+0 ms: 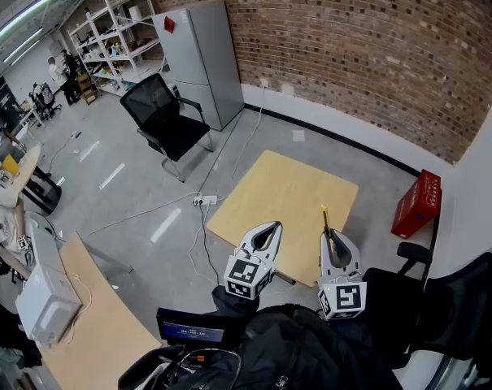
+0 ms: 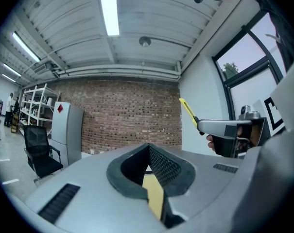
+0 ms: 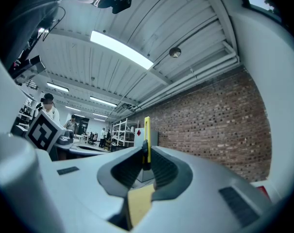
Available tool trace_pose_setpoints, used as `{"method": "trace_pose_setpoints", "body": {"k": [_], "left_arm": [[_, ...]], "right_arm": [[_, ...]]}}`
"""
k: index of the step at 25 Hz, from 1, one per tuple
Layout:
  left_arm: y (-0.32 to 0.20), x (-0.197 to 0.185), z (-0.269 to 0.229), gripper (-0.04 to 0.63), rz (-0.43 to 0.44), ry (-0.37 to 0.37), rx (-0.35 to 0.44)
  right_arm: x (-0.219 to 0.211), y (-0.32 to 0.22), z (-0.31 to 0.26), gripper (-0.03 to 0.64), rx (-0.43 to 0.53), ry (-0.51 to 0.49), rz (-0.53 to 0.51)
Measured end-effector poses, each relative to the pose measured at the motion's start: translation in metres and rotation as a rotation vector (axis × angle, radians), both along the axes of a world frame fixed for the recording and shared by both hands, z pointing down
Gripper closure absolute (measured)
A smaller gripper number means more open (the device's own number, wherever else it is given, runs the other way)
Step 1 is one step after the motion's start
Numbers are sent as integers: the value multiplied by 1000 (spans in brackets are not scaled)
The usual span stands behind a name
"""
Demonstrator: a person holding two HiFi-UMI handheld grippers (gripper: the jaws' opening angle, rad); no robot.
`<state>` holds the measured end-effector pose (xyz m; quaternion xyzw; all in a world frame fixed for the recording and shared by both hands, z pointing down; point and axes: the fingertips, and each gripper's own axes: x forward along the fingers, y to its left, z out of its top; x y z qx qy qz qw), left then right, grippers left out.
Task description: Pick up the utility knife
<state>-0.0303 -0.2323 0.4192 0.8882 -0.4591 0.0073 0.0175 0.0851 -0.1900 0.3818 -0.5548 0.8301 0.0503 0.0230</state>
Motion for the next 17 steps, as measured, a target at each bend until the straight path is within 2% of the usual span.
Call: {"method": "trace_pose_setpoints", "body": {"k": [17], "left_arm": [[0,7,2,595,14,-8,1]], "right_arm": [[4,0,3,560,-9,-8,4]]}}
